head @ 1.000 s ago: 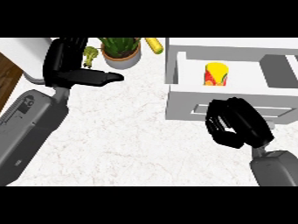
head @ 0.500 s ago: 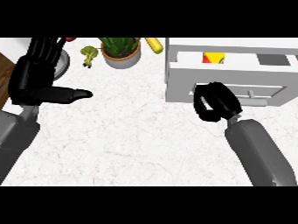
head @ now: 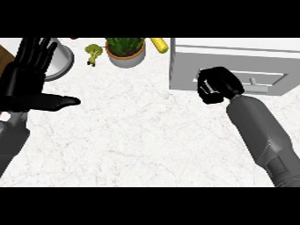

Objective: Pick up the cup, place it into the drawer and close the drawer

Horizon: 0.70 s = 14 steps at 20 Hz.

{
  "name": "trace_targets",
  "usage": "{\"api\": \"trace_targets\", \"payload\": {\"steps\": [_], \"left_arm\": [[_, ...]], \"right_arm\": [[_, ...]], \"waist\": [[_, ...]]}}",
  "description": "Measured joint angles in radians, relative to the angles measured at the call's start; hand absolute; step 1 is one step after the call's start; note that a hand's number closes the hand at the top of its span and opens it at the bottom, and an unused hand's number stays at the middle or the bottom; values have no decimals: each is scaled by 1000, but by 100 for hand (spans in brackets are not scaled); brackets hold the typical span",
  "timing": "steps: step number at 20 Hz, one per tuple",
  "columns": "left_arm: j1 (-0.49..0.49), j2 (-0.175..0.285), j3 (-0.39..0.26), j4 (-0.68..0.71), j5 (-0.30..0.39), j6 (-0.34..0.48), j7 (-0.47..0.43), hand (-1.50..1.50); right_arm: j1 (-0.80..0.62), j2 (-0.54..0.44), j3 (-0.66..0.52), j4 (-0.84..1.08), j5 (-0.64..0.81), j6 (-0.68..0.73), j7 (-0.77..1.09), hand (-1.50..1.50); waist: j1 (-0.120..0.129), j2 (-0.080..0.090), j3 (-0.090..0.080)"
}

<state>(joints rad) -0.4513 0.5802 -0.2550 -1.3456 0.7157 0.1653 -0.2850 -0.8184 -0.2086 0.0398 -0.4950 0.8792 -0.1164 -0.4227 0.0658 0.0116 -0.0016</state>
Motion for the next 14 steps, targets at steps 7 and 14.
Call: {"api": "trace_targets", "payload": {"steps": [7,14], "left_arm": [[11,-12,-2,-3,2,-41,0,-150],[22,-24,-9,-13,2,-69,-6,-150]], "right_arm": [[-59,-15,-43,127,-35,57,-78,150],[-71,-38,-72,165,-67,122,-155,150]], "waist": [[12,-2,-2],[26,-2,-4]]}}
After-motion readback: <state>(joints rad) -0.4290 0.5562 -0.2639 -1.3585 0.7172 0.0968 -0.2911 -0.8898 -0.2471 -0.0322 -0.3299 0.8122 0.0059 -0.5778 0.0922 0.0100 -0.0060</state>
